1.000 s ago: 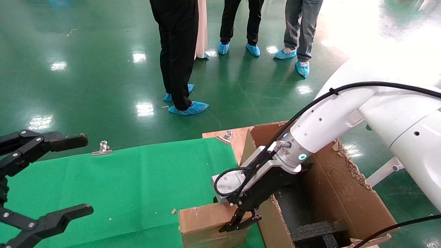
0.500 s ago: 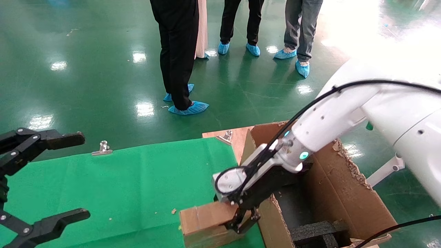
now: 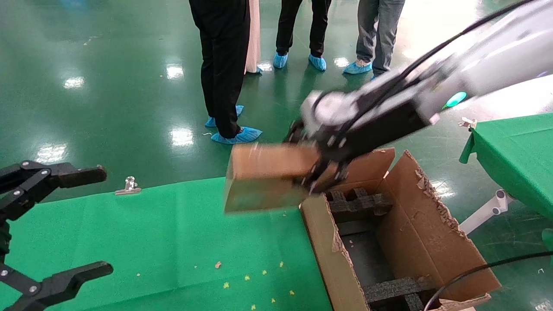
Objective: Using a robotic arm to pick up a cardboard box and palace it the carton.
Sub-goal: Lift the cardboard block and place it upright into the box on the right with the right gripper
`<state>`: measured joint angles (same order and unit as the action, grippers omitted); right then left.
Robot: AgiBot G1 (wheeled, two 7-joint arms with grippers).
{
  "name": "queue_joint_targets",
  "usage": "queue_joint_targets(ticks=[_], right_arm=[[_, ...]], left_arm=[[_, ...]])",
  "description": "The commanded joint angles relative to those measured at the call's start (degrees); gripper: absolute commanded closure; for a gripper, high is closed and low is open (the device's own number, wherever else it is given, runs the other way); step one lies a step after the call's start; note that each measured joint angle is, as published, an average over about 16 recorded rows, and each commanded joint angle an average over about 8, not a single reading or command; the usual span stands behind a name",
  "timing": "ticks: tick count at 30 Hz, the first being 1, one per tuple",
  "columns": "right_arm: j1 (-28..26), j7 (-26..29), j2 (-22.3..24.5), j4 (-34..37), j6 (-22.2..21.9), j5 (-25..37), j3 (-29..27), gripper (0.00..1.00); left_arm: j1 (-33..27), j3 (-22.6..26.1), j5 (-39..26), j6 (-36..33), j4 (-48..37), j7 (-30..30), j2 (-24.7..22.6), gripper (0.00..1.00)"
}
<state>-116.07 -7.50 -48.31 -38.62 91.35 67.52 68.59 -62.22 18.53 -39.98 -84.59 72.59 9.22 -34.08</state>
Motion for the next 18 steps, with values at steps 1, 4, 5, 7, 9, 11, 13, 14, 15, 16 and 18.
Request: queue_joint_targets(ticks=[1,4,5,7,9,11,13,14,15,16,18], right_arm=[[-2.76,-0.89,0.92,1.24,0.08,-1.05,0.84,1.00],[-4.59,-1.89,2.51,2.62,0.12,-2.41,2.94,1.00],[-5.05,-2.22,3.13,3.06,0.13,-2.83,3.69,1.00],[-5.88,-2.86,4.53,3.92,0.12,-3.44,5.14,1.00],[-6.75,-3.54,6.14,4.90,0.08,-3.86,6.46,1.00],[-7.76,-4.37,7.95,5.95,0.02,-4.01,7.71,1.00],[-8.83,-5.21,9.84,7.09,-0.05,-3.94,8.90,1.00],[-9.37,-5.63,10.75,7.66,-0.09,-3.80,9.47,1.00],[-9.89,-6.03,11.64,8.24,-0.12,-3.61,10.03,1.00],[-10.41,-6.41,12.48,8.80,-0.15,-3.36,10.61,1.00],[-11.40,-7.09,14.05,9.92,-0.19,-2.71,11.80,1.00]], left_arm=[[0.00,0.00,0.00,0.00,0.00,0.00,0.00,0.00],[0.00,0.01,0.00,0.00,0.00,0.00,0.00,0.00],[0.00,0.01,0.00,0.00,0.00,0.00,0.00,0.00],[0.00,0.01,0.01,0.00,0.00,0.00,0.00,0.00],[0.00,0.01,0.01,0.00,0.00,-0.01,0.00,0.00],[0.00,0.01,0.01,0.01,0.00,-0.01,0.01,0.00],[0.00,0.02,0.01,0.01,0.00,-0.01,0.01,0.00],[0.00,0.02,0.01,0.01,0.00,-0.01,0.01,0.00],[0.00,0.02,0.01,0.01,0.00,-0.01,0.01,0.00],[-0.01,0.02,0.01,0.01,0.00,-0.01,0.01,0.00],[-0.01,0.02,0.01,0.01,0.00,-0.01,0.01,0.00]])
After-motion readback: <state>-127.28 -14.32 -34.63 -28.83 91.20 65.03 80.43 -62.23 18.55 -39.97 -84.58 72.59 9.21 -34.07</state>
